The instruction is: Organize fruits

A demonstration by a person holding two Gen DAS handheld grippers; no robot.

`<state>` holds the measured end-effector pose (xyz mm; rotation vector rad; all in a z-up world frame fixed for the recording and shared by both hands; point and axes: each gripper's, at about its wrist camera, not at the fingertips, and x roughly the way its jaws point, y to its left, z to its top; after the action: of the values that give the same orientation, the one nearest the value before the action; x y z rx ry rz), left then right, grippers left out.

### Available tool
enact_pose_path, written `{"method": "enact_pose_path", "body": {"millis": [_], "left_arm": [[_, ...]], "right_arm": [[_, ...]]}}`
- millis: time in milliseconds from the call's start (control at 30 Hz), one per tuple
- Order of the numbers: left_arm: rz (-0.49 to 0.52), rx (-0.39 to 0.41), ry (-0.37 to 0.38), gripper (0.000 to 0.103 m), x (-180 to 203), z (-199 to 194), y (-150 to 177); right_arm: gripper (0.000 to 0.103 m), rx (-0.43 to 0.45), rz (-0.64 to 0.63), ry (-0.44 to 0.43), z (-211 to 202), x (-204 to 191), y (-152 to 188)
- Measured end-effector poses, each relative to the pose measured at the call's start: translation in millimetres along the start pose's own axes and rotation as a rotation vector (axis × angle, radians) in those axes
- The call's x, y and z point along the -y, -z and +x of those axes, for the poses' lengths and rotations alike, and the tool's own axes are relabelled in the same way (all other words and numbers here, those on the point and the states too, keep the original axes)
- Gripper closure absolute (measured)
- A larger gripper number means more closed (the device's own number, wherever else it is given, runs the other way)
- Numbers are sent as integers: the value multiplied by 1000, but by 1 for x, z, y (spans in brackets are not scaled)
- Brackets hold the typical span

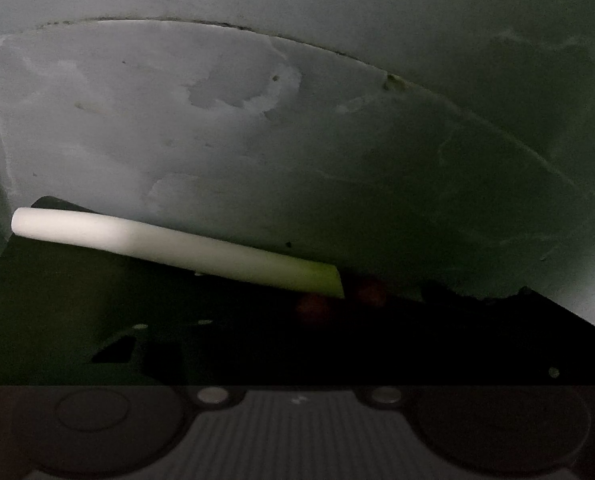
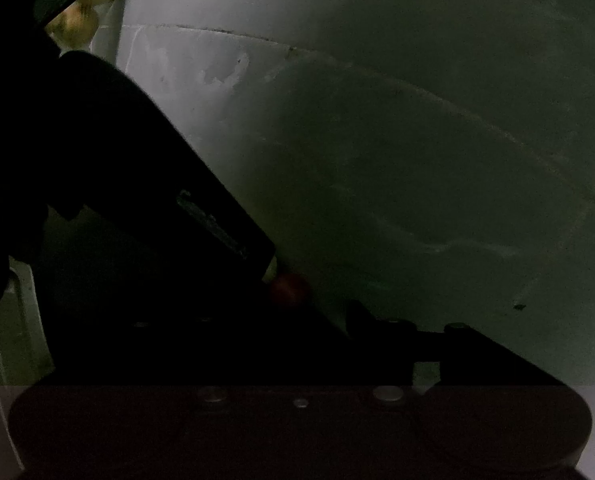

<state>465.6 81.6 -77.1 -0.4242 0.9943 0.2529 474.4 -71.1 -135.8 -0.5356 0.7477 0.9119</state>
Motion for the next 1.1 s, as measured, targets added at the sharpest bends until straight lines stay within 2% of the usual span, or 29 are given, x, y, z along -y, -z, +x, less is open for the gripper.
{"method": "enact_pose_path", "body": {"millis": [267,367,467,633,1100], "left_arm": [[1,-13,14,67,3,12,-7],[2,-22,15,74,4,13,-6],[-1,-21,20,76,3,14,-8],[5,-19,21,79,2,13,-8],[-20,-11,-6,79,-5,4,4]], "right_arm": [[65,13,-39,16,-1,-2,5],[67,15,-43,19,-2,-2,7],[71,22,-59,27,-2,-3,9],[79,29,-86,38,-2,-8,12],[80,30,-92,59,-15,-24,22]]}}
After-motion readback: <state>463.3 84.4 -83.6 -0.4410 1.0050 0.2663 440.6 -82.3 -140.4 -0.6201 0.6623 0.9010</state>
